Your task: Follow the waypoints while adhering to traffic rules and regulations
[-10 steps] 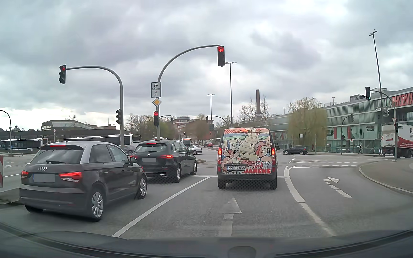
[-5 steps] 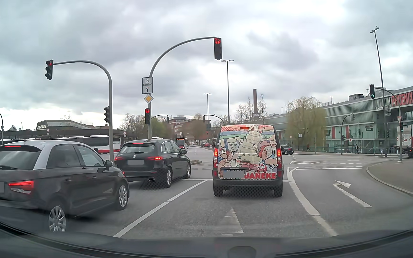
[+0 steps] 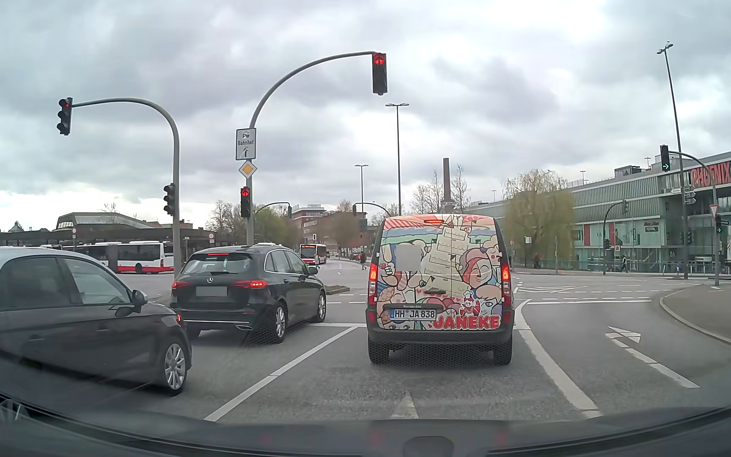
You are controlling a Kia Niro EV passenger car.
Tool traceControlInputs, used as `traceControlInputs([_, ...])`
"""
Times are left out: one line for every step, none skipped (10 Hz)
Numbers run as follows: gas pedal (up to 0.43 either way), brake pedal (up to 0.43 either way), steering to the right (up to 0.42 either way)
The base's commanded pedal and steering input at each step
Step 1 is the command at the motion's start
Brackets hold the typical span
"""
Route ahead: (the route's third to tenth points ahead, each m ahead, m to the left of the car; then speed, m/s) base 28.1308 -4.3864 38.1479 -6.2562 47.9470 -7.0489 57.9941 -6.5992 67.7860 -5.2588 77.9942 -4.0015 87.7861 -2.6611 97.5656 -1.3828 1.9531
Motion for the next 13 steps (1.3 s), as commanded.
traceControlInputs([0.000, 0.232, 0.059])
traceControlInputs([0.000, 0.238, 0.059])
traceControlInputs([0.000, 0.238, 0.059])
traceControlInputs([0.000, 0.244, 0.059])
traceControlInputs([0.000, 0.244, 0.059])
traceControlInputs([0.000, 0.244, 0.059])
traceControlInputs([0.000, 0.244, 0.059])
traceControlInputs([0.000, 0.244, 0.059])
traceControlInputs([0.000, 0.238, 0.059])
traceControlInputs([0.000, 0.238, 0.059])
traceControlInputs([0.000, 0.226, 0.059])
traceControlInputs([0.000, 0.220, 0.059])
traceControlInputs([0.000, 0.213, 0.059])
